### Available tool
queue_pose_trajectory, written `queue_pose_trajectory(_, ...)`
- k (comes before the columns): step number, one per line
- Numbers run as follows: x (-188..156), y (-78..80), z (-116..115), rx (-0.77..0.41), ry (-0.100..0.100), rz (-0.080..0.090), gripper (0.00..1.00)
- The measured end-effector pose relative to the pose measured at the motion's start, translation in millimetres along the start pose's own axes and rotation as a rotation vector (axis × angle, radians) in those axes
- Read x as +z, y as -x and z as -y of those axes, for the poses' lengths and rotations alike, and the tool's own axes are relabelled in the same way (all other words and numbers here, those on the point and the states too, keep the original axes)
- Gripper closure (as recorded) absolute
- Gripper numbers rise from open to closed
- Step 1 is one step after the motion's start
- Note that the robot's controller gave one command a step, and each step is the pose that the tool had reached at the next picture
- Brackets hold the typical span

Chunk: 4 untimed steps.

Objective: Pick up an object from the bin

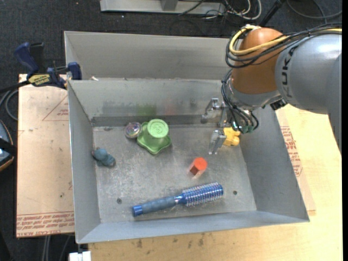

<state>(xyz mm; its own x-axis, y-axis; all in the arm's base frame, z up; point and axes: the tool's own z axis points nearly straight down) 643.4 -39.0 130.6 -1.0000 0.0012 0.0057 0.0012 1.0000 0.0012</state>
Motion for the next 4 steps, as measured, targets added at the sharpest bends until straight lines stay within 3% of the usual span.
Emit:
queue_pose_trajectory(1,54.2,-19.3,-69.4,-0.491,-0.007,0.015,0.0)
queue_pose_trajectory(2,-98.0,-32.3,-117.7,-0.391,-0.001,0.018,0.0)
queue_pose_trajectory(3,22.8,-61.0,-123.2,-0.934,-0.005,0.013,0.0)
queue_pose_trajectory(4,-102.3,-118.2,-100.1,-0.834,-0.006,0.014,0.0)
